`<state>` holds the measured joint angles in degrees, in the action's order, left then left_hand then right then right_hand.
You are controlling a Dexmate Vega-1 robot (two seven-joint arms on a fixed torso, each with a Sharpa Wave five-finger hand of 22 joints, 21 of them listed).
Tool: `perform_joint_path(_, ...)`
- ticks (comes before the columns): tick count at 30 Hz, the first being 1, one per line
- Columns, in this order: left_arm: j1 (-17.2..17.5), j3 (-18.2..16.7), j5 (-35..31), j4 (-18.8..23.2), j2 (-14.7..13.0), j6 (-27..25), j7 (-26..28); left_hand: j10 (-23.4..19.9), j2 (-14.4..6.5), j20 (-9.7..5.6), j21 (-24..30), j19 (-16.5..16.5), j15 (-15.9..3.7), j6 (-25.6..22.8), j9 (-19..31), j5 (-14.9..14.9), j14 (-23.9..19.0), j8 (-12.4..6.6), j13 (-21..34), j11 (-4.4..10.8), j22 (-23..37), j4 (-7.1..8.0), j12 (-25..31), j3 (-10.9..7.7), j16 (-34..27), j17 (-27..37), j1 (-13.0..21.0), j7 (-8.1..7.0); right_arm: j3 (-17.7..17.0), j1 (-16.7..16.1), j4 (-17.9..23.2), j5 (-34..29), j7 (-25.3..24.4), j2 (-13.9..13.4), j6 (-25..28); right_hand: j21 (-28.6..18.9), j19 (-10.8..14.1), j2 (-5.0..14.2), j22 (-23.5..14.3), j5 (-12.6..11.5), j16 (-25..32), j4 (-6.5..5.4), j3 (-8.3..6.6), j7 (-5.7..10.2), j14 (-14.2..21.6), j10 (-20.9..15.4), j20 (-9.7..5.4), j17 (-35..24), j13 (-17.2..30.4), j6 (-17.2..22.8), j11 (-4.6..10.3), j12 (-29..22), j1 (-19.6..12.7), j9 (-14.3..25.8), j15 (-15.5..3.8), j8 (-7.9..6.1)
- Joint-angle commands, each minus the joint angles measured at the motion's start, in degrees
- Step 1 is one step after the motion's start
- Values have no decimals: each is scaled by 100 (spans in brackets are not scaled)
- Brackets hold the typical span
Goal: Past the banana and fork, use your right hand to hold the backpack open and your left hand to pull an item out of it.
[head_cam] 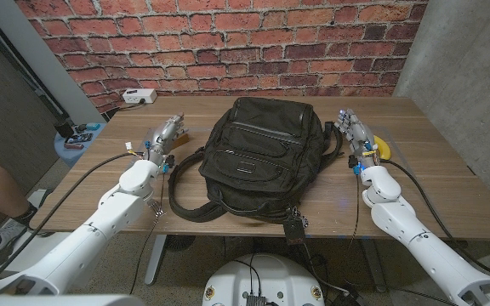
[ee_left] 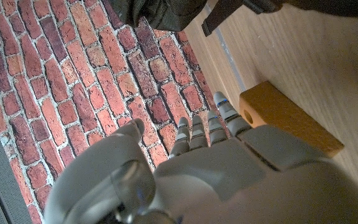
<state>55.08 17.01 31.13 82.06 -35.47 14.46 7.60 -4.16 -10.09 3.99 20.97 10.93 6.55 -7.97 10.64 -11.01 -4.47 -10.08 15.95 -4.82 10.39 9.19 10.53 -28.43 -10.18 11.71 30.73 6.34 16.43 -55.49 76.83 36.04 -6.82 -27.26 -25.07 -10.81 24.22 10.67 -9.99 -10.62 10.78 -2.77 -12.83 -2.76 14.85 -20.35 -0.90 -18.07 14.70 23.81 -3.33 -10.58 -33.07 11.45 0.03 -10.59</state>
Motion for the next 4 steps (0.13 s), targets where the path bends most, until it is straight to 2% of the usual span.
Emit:
perform_joint_path(1, -178, 91, 181, -521, 287, 481, -316, 6, -12, -11, -14, -22, 14, -1, 0, 19, 34, -1, 0, -18, -3, 19, 17, 1, -15, 1, -91, -20, -51, 78, -310, 130, 123, 140, -250, -34, 9, -11, -12, -21, -1, -9, -59, -6, -14, 18, 28, 7, 8, -18, 9, 9, 40, 7, 1, -9)
perform_joint_path(4, -177, 105, 265, -529, 295, 443, -389, -13, -17, 5, -31, -42, 37, -3, -2, 28, 20, -10, -21, -8, -4, 23, 32, 4, -28, -8, -133, -36, -31, 171, -524, 178, 266, 198, -324, -36, 10, -7, -12, -22, 3, -10, -73, -4, -15, 11, 25, 12, 2, -20, 18, 1, 41, 5, -3, -12)
